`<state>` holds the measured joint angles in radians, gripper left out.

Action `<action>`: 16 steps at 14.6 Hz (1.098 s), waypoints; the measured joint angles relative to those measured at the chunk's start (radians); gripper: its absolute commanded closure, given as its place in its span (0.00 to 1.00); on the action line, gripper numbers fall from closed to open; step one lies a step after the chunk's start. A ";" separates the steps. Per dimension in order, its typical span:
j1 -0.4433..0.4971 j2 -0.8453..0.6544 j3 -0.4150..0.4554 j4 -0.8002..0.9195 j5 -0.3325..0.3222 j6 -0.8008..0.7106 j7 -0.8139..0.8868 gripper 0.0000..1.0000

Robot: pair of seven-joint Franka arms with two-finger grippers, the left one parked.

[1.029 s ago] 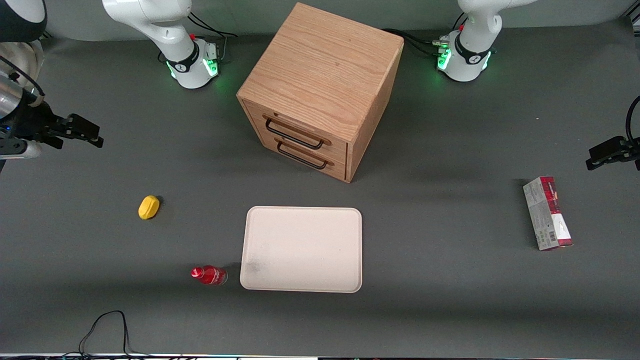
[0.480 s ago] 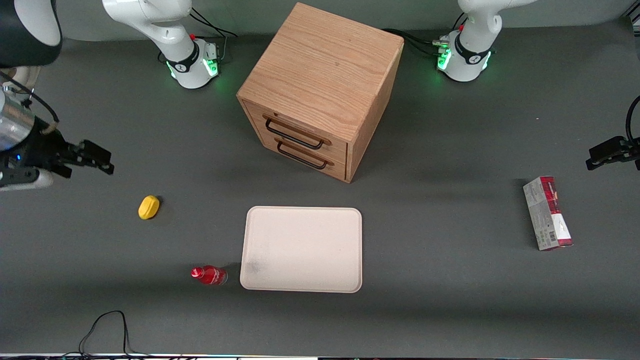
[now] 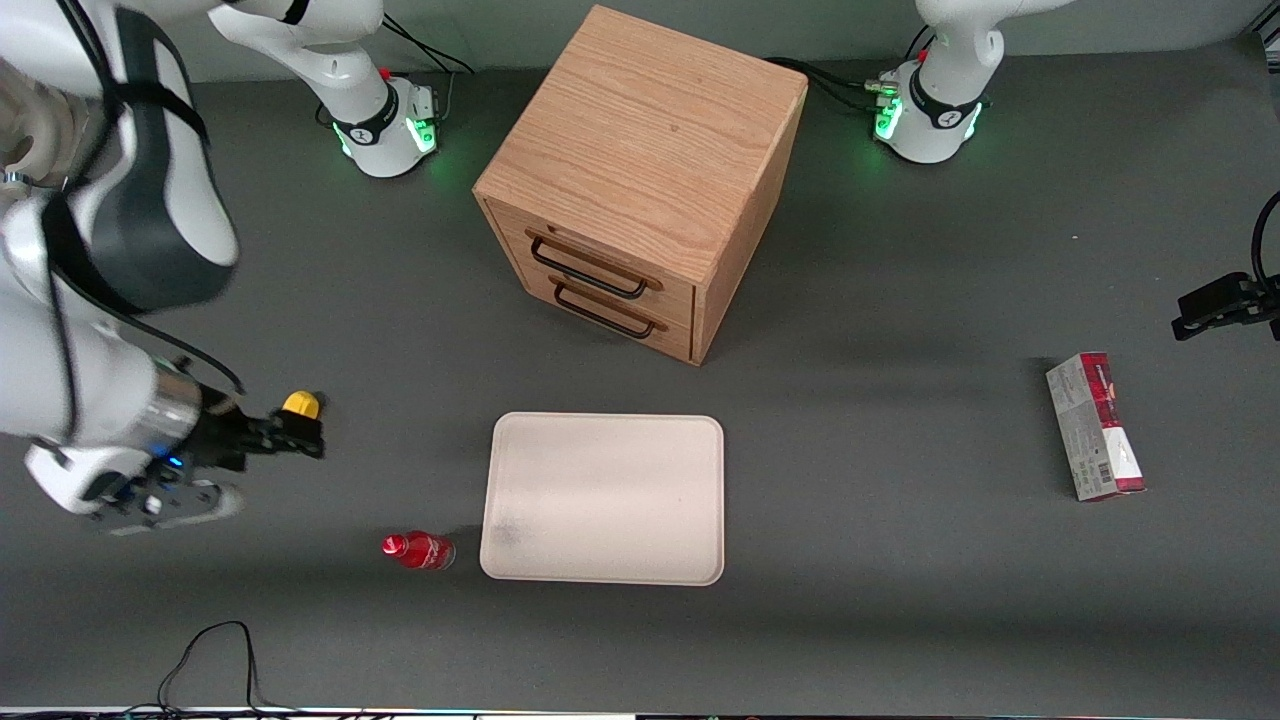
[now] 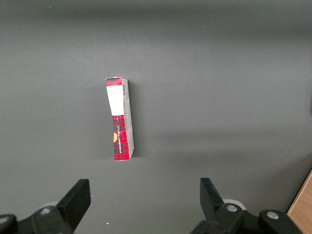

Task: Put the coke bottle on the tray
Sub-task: 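Lower the open right gripper over the bottle's cap end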

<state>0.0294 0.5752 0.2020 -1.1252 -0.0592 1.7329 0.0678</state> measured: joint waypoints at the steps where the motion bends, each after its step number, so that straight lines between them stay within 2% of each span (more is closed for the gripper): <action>1: 0.001 0.041 0.011 0.019 -0.008 0.028 0.003 0.00; 7: 0.001 0.194 0.030 0.051 -0.019 0.207 0.003 0.00; 11: 0.005 0.276 0.061 0.052 -0.098 0.286 0.003 0.00; 16: 0.015 0.316 0.069 0.053 -0.122 0.324 0.003 0.03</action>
<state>0.0443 0.8912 0.2708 -1.0727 -0.1812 2.0569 0.0708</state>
